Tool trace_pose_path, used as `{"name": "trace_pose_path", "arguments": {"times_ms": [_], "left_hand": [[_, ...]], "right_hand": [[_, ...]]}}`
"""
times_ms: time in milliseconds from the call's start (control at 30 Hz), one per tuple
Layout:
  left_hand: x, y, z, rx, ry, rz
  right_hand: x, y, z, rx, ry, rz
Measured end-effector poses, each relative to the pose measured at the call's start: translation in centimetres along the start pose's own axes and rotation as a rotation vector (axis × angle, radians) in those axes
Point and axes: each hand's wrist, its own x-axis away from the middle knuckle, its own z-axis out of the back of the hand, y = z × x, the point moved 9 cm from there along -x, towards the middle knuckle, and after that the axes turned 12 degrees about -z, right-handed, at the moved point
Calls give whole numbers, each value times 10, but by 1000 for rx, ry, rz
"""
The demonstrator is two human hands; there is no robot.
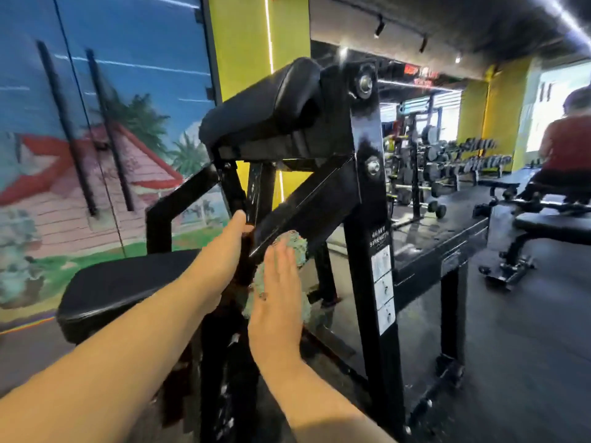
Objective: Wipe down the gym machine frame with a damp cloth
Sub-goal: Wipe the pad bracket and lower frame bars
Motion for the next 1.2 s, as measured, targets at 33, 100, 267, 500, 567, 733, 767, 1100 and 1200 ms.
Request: {"name": "trace_pose_path", "arguments": {"times_ms": [33, 100, 267, 500, 567, 733, 767, 1100, 1200], "left_hand": [[-1, -2, 1, -6, 5, -13], [-3, -2, 0, -12, 8, -37], [-40, -8, 11, 119, 113, -41], [-41, -19, 8, 132, 145, -115], [-44, -27, 8, 138, 120, -108], [-77, -32, 15, 161, 149, -90], [-81, -28, 19, 176, 160, -120], [1, 27, -9, 65, 54, -104], [4, 29, -15, -15, 40, -121]], "right_hand": [[-7, 6, 8, -124, -34, -48], [-24, 20, 36, -378, -139, -197], [-98, 20, 83, -423, -325, -267], [-168, 66, 140, -278, 369, -330], [-165, 79, 126, -271, 340, -351], [-169, 57, 73, -253, 62, -241], [-168, 54, 69, -182, 81, -249], [-70, 20, 16, 222, -56, 294], [-156, 54, 54, 250, -11, -24]]}}
